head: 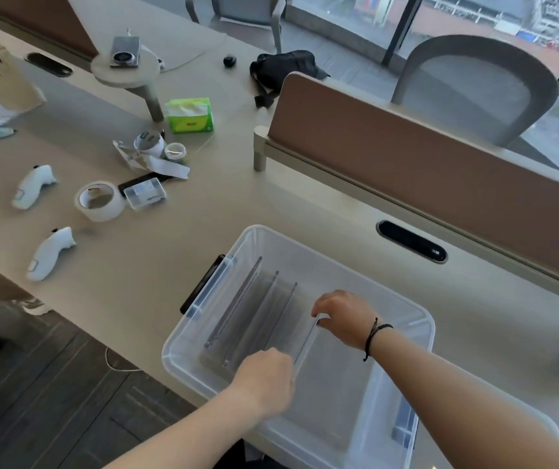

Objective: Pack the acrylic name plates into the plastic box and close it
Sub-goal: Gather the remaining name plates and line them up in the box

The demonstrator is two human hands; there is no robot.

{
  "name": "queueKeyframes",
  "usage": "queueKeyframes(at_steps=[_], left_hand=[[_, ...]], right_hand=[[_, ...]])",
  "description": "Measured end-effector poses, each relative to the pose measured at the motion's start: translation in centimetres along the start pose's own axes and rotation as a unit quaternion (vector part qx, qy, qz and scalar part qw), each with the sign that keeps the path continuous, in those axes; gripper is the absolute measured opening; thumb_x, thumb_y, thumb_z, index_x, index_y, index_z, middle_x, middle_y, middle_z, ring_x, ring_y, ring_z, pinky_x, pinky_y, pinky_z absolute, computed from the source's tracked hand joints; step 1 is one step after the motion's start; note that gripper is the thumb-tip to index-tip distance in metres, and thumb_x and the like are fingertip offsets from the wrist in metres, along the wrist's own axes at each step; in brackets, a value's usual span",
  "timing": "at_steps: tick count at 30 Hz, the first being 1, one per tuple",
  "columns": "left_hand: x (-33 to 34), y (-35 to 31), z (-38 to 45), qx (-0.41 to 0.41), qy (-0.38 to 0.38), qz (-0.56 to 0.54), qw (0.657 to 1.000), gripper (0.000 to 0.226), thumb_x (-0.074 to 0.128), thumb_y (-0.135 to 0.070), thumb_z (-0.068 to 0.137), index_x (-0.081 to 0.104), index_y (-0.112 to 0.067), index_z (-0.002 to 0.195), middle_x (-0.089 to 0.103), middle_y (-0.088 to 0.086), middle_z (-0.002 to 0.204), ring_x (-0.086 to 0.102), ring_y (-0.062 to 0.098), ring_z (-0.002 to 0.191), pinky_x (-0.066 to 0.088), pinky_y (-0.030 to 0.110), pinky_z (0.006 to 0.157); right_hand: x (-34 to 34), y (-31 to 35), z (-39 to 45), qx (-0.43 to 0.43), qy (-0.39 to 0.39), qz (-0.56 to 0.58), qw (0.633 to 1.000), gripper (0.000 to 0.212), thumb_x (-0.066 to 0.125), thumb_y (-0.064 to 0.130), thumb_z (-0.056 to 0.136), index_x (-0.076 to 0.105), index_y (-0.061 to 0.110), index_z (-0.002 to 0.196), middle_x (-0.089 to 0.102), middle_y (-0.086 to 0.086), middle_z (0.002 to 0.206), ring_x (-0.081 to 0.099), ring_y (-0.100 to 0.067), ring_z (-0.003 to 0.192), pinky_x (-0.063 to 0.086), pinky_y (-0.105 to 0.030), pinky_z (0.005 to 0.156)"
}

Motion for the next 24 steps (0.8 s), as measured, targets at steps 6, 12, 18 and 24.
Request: queueKeyframes(at_steps=[6,12,18,24], left_hand=[[0.4,0.2,0.5,-0.003,0.008,0.006,1.0,0.016,0.05,-0.02,0.091,0.056,-0.011,0.08,0.069,0.019,0.094,0.066,0.039,0.09,0.052,0.039,0.072],[0.7,0.6,0.7,-0.014,0.008,0.005,1.0,0.017,0.05,-0.02,0.092,0.054,-0.012,0.077,0.069,0.016,0.088,0.067,0.036,0.084,0.048,0.035,0.064],[0.5,1.1,0.8,-0.032,-0.003,0.002,0.999,0.018,0.051,-0.023,0.092,0.052,-0.014,0.076,0.069,0.013,0.087,0.067,0.035,0.084,0.05,0.035,0.067],[0.3,1.4,0.8,-0.044,-0.014,0.01,0.999,0.017,0.051,-0.025,0.092,0.052,-0.015,0.078,0.07,0.012,0.088,0.068,0.034,0.084,0.051,0.036,0.068]], right_hand=[[0.5,0.4,0.6,-0.003,-0.019,-0.004,1.0,0.02,0.058,0.028,0.094,0.068,0.027,0.112,0.063,0.013,0.123,0.056,-0.014,0.11,0.048,-0.031,0.089],[0.6,0.5,1.2,0.001,-0.016,0.001,1.0,0.021,0.058,0.026,0.094,0.068,0.026,0.112,0.063,0.013,0.124,0.059,-0.014,0.109,0.051,-0.033,0.09],[0.7,0.8,1.8,0.002,-0.017,0.01,1.0,0.024,0.059,0.021,0.093,0.068,0.023,0.115,0.061,0.011,0.128,0.061,-0.017,0.11,0.049,-0.033,0.092],[0.7,1.2,2.0,-0.005,-0.018,0.018,1.0,0.025,0.059,0.019,0.093,0.067,0.021,0.117,0.062,0.009,0.128,0.061,-0.017,0.11,0.049,-0.033,0.094]])
Point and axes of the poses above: each hand's wrist, its own z-axis towards the middle knuckle, its own x-axis out of the palm, y = z × x, the point moved 9 cm from there along z, towards the middle knuckle
